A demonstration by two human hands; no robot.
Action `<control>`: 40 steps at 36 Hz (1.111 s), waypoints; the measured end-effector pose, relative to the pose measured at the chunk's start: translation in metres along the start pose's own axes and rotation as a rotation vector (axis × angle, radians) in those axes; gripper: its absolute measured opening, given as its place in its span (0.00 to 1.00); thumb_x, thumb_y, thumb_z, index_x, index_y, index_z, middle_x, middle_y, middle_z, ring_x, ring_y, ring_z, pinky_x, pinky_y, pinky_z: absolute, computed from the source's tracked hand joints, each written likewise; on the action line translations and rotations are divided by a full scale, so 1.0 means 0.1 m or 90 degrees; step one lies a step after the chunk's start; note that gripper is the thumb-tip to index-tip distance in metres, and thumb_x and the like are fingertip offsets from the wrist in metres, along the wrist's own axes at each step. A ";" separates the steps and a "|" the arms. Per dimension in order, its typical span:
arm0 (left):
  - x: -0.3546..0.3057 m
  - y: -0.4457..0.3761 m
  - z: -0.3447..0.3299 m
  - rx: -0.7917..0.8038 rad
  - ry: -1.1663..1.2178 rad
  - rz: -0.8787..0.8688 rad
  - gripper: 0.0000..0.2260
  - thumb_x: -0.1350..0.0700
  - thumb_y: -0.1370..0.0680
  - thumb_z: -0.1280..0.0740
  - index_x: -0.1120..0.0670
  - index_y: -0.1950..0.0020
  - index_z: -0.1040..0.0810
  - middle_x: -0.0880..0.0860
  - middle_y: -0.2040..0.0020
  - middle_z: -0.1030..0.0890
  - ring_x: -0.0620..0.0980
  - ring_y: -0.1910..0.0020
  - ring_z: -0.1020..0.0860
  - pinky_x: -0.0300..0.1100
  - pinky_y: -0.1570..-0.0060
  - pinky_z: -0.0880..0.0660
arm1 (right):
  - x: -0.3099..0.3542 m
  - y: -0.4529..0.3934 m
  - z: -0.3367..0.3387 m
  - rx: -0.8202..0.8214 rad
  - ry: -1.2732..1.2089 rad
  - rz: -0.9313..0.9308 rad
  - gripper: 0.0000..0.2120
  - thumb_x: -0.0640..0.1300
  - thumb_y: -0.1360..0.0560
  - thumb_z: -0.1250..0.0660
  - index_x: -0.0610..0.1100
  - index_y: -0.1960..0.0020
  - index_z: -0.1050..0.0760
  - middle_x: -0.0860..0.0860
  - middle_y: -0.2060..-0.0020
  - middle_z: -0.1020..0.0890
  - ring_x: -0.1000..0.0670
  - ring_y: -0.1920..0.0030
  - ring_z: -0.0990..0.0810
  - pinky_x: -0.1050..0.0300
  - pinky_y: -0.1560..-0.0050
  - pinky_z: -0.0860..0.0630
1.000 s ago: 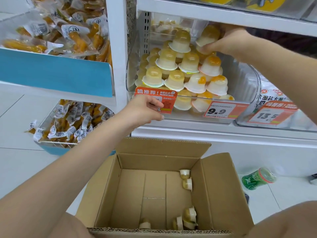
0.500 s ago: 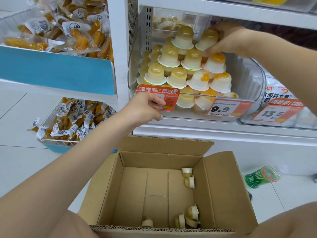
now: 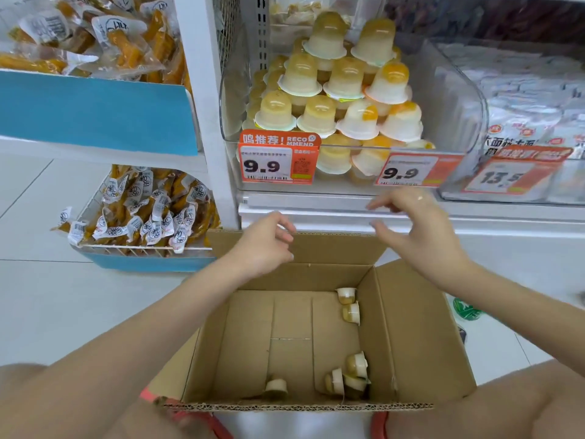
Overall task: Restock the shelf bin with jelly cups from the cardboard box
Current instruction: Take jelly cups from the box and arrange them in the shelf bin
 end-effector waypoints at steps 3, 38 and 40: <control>0.53 -0.02 -0.48 0.089 -0.036 0.070 0.17 0.70 0.29 0.31 0.56 0.44 0.28 0.52 0.52 0.25 0.50 0.52 0.25 0.39 0.54 0.24 | -0.36 0.49 -0.88 0.274 0.024 -0.066 0.13 0.41 0.27 0.31 0.52 0.44 0.25 0.62 0.52 0.25 0.62 0.49 0.31 0.70 0.45 0.35; 2.52 0.01 -1.57 0.382 -0.098 0.271 0.15 0.62 0.26 0.31 0.54 0.41 0.26 0.50 0.50 0.23 0.44 0.58 0.23 0.40 0.59 0.23 | -1.54 2.06 -3.10 0.644 -0.298 -0.576 0.17 0.52 0.29 0.28 0.48 0.45 0.29 0.48 0.51 0.21 0.50 0.60 0.21 0.61 0.66 0.25; 2.20 0.00 -1.36 0.346 -0.028 0.265 0.14 0.64 0.25 0.34 0.55 0.41 0.27 0.50 0.52 0.22 0.42 0.60 0.23 0.34 0.66 0.23 | -1.36 1.90 -2.91 0.663 -0.320 -0.587 0.19 0.56 0.26 0.32 0.47 0.40 0.30 0.49 0.52 0.20 0.52 0.65 0.20 0.64 0.70 0.29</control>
Point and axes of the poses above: each hand's wrist, its own y-axis away from the middle knuckle, its own z-axis out of the back of the hand, x = y × z, the point moved 10 cm from there along -y, towards the middle knuckle
